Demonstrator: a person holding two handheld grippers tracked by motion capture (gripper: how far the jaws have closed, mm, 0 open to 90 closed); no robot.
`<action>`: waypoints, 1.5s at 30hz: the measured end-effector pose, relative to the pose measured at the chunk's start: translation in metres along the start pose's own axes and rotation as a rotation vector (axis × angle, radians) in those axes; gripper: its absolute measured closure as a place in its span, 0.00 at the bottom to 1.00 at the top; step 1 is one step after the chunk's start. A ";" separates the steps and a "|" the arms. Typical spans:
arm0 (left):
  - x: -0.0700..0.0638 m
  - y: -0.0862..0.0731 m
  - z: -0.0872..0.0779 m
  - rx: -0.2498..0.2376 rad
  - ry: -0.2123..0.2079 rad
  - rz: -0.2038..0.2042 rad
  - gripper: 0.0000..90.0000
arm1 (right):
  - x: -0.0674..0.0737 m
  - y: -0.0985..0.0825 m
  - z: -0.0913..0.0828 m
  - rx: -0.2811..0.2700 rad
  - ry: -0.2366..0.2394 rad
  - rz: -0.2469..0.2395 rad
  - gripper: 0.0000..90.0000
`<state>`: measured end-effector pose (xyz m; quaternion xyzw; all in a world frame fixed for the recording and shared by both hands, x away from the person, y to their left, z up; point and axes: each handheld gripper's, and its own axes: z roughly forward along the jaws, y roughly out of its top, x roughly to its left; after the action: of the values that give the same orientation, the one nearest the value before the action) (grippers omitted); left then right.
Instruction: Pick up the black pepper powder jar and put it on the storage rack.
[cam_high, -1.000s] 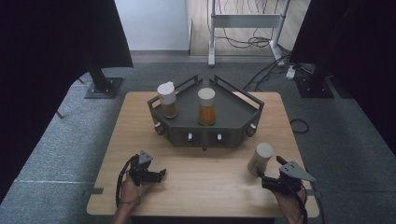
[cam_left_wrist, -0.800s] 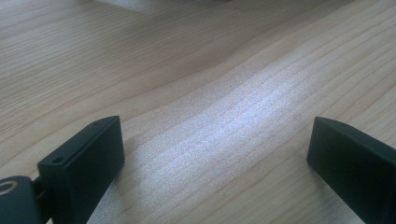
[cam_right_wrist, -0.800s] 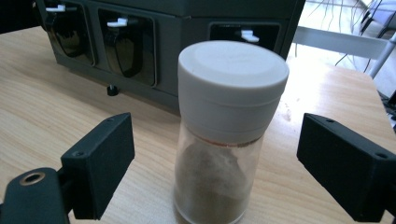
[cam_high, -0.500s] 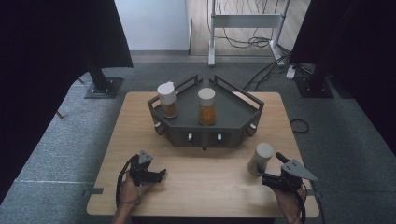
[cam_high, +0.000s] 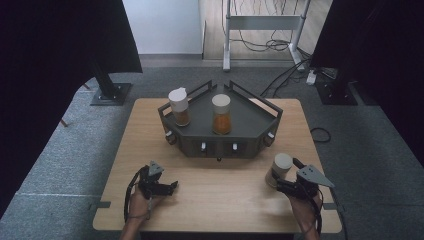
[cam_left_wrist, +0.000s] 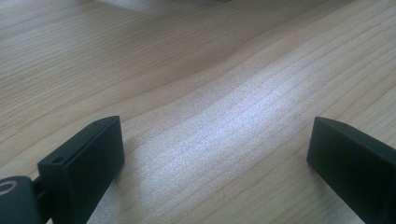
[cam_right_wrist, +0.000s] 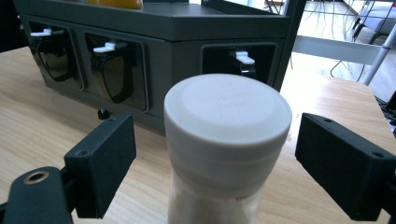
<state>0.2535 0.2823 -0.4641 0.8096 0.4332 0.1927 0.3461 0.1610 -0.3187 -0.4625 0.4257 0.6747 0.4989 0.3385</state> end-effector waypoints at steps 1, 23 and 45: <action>0.000 0.000 0.000 0.000 0.000 0.000 0.04 | 0.000 0.000 0.001 -0.002 -0.001 0.000 0.14; 0.000 0.000 0.000 0.000 0.000 0.000 0.04 | -0.003 0.002 0.006 -0.004 -0.004 0.025 0.36; 0.000 0.000 0.000 0.000 0.000 0.000 0.04 | 0.004 0.003 0.006 0.000 -0.026 0.028 0.37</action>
<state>0.2535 0.2824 -0.4641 0.8095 0.4334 0.1926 0.3461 0.1653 -0.3126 -0.4611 0.4417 0.6640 0.4981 0.3403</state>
